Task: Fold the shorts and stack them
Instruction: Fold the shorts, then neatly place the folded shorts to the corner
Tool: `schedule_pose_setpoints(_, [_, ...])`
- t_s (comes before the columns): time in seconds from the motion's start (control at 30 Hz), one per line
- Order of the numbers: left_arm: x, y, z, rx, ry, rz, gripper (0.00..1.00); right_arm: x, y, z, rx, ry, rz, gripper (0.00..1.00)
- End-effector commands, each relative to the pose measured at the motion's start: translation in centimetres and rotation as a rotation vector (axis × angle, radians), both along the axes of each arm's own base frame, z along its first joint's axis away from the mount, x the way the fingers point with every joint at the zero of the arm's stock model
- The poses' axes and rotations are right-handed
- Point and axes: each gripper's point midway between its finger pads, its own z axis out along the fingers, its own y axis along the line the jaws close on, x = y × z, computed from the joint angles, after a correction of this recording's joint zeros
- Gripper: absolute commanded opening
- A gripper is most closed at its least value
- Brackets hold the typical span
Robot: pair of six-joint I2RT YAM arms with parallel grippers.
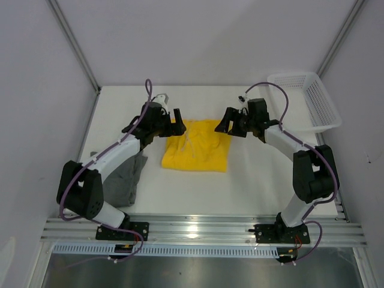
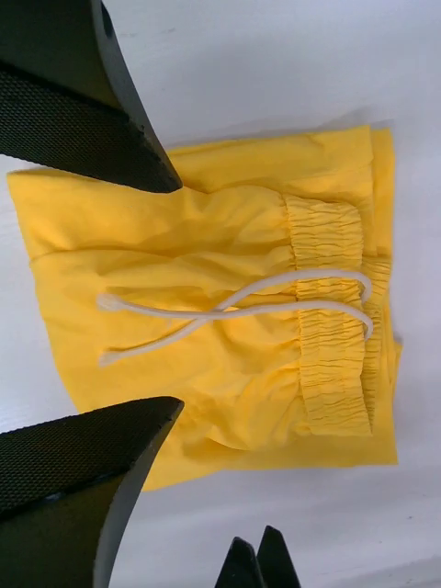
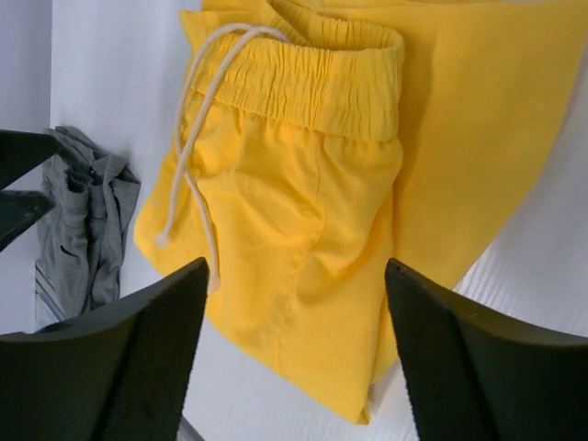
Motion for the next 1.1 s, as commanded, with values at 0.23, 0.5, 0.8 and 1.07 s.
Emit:
schedule_pose_setpoints(0.23, [-0.8, 2.3, -4.8, -0.052, 0.104, 0.002, 0.99, -1.2, -2.5, -4.2, -0.067, 0.111, -0.088, 0.99])
schedule_pose_setpoints(0.5, [0.5, 1.0, -7.1, -0.089, 0.157, -0.023, 0.99, -1.0, -1.8, -7.9, -0.096, 0.165, -0.081, 0.99])
schedule_pose_setpoints(0.8, [0.7, 1.1, -8.8, -0.171, 0.178, -0.022, 0.99, -1.0, -0.3, -9.0, 0.043, 0.18, -0.03, 0.99])
schedule_pose_setpoints(1.07, [1.0, 3.5, -9.9, -0.072, 0.199, 0.067, 0.99, -0.9, 0.1, -9.7, 0.024, 0.188, -0.028, 0.9])
